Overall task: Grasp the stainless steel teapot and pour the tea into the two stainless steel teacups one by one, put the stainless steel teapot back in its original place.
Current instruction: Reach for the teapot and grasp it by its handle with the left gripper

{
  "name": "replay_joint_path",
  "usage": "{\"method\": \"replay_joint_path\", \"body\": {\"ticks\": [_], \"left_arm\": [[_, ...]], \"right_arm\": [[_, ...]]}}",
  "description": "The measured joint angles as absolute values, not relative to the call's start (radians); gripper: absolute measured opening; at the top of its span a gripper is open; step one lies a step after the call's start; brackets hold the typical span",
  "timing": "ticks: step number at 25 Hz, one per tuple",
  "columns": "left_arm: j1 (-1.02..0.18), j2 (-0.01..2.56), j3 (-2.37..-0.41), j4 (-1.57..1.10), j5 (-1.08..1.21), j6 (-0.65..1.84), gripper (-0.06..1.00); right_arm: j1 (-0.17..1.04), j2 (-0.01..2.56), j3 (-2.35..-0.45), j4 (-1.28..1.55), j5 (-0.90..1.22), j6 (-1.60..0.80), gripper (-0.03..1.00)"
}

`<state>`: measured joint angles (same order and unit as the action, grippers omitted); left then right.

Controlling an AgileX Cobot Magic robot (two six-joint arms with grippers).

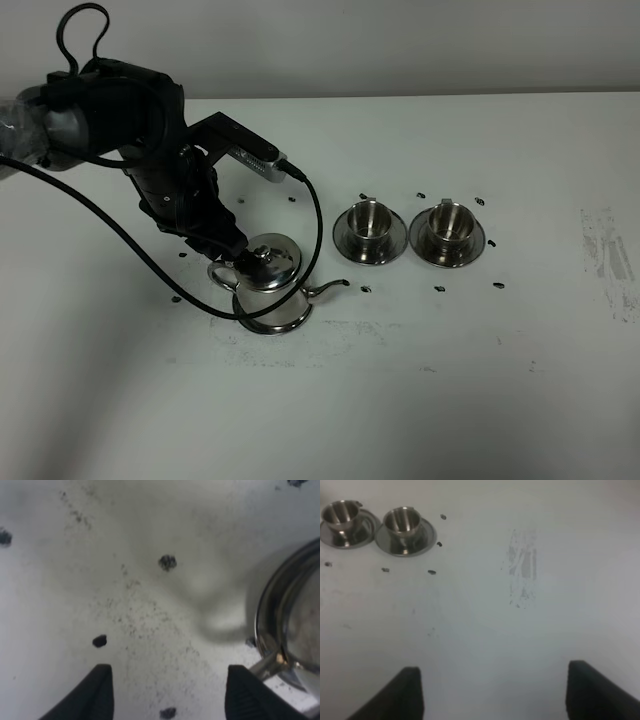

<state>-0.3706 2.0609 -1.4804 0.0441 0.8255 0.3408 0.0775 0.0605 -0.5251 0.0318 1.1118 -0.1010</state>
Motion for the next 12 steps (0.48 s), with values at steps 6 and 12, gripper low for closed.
{"method": "replay_joint_path", "body": {"ticks": [6,12], "left_arm": [[-0.367,2.036,-1.48,0.043,0.839,0.339,0.48],[-0.367,2.045,-1.48,0.042,0.717,0.307,0.48]], "right_arm": [[0.077,0.06,-0.525,0.032,1.112,-0.101,0.58],[0.077,0.06,-0.525,0.032,1.112,-0.101,0.58]]}}
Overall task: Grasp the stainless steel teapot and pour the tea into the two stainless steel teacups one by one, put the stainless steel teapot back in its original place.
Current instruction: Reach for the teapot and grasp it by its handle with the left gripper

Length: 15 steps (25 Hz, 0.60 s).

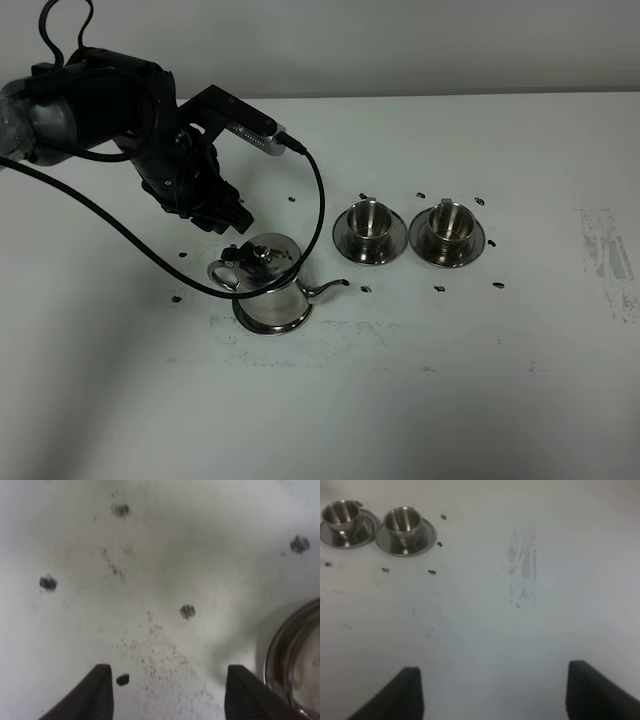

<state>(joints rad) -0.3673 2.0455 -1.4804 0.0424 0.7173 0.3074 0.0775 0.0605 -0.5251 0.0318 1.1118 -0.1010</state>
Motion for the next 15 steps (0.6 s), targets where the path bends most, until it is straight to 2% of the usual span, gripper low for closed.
{"method": "replay_joint_path", "body": {"ticks": [15], "left_arm": [[-0.367,2.07,-1.446,0.017,0.803,0.445,0.48]], "right_arm": [[0.077,0.06,-0.524,0.032,1.112,-0.101,0.58]]}}
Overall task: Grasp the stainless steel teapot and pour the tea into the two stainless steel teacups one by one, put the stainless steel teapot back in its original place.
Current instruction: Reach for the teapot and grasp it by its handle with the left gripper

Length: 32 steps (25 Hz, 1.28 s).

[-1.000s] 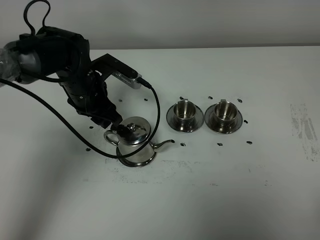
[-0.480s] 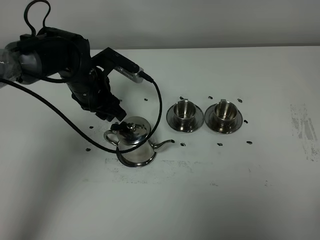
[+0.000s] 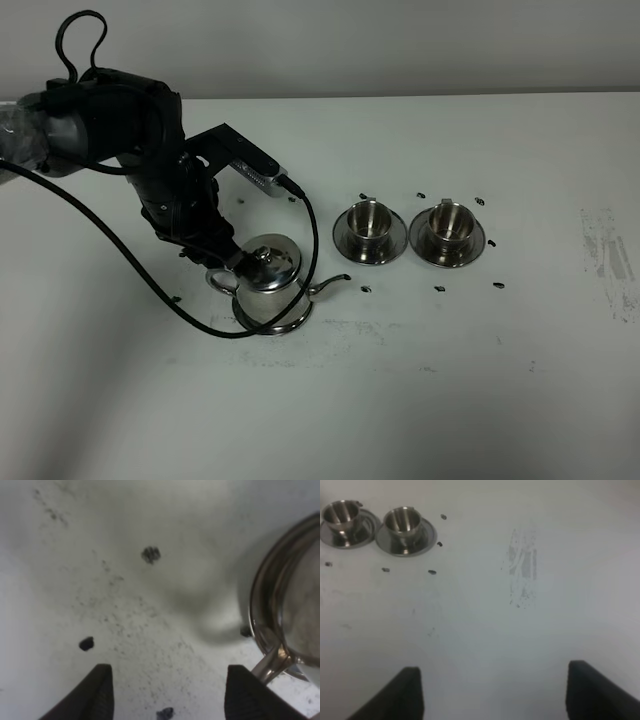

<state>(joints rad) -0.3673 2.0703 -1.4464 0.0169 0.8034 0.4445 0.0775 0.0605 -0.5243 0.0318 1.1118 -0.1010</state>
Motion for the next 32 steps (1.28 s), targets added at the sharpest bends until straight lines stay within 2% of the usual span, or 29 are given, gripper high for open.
{"method": "replay_joint_path", "body": {"ticks": [32], "left_arm": [[-0.363,2.041,-1.394,-0.008,0.866,0.505,0.48]], "right_arm": [[0.077,0.06,-0.523,0.032,1.112,-0.101,0.58]]}}
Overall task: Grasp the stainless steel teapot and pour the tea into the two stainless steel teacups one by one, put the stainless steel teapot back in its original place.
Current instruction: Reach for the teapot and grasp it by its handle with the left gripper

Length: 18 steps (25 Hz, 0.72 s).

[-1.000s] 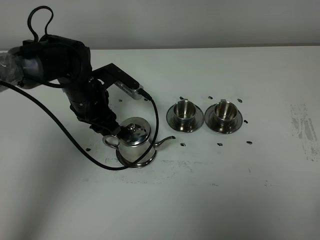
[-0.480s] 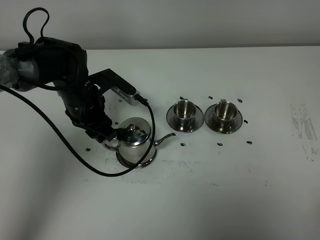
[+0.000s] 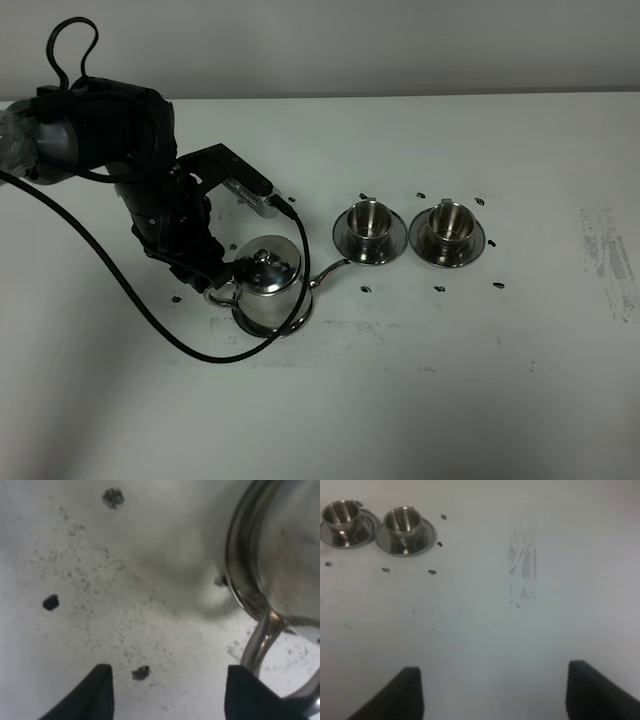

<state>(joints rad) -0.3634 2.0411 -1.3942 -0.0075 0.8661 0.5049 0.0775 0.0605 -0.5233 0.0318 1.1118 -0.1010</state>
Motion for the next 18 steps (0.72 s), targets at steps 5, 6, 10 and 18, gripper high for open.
{"method": "replay_joint_path", "body": {"ticks": [5,6,10,18], "left_arm": [[-0.369,2.038,-1.394,-0.009,0.873,0.523,0.48],[-0.369,2.037,-1.394,-0.01,0.874,0.528,0.48],[-0.369,2.037,-1.394,-0.028,0.886,0.568,0.48],[-0.369,2.037,-1.394,-0.055,0.896,0.6,0.48]], "right_arm": [[0.077,0.06,-0.523,0.032,1.112,-0.102,0.58],[0.077,0.06,-0.523,0.032,1.112,-0.102,0.58],[0.077,0.06,-0.523,0.032,1.112,-0.101,0.58],[0.077,0.06,-0.523,0.032,1.112,-0.101,0.58]]}}
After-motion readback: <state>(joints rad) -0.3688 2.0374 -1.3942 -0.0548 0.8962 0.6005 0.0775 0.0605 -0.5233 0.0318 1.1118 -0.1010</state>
